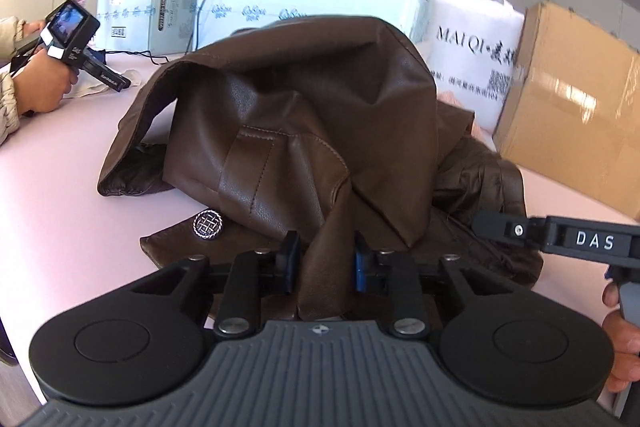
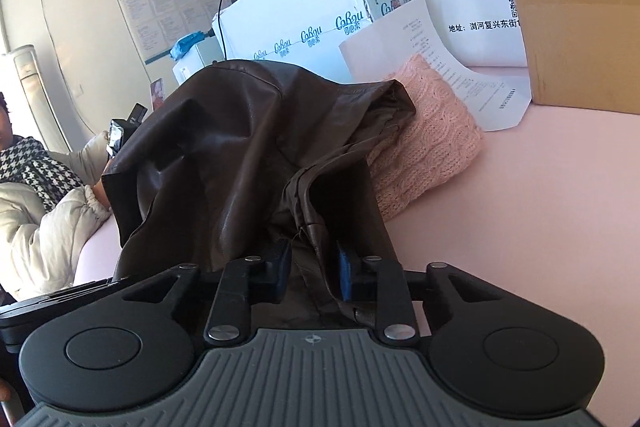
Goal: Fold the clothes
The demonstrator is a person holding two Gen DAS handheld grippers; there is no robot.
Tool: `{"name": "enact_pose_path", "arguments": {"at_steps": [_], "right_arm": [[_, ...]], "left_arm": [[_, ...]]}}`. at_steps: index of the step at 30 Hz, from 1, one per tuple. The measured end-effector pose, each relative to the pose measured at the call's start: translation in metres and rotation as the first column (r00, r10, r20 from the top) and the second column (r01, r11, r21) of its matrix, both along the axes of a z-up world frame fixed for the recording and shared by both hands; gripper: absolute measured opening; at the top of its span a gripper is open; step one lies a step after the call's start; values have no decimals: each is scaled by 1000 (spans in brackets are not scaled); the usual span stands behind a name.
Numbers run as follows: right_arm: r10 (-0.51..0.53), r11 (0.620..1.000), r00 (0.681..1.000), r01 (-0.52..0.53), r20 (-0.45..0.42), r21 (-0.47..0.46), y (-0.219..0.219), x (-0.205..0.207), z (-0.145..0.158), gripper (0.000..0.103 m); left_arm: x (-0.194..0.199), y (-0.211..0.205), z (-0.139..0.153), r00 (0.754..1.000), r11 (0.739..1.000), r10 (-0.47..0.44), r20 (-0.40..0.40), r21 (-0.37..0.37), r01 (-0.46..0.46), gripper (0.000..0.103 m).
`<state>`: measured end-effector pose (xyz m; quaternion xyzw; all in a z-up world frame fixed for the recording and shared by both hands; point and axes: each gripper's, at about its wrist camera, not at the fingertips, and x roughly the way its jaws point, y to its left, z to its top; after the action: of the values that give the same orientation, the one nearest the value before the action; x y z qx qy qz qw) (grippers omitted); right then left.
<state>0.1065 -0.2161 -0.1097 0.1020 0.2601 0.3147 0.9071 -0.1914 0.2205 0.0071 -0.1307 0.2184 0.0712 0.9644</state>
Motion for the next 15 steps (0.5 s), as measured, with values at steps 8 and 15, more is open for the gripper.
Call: {"name": "enact_pose_path", "arguments": {"at_steps": [8, 15], "right_arm": [[-29, 999, 997, 27, 76, 28, -8, -12, 6, 5], [-54, 998, 934, 59, 353, -4, -13, -53, 36, 2]], "left_arm": [[3, -17, 2, 993, 992, 107, -55, 67, -103, 24], [-1, -34, 18, 994, 987, 107, -13, 125, -105, 8]]}}
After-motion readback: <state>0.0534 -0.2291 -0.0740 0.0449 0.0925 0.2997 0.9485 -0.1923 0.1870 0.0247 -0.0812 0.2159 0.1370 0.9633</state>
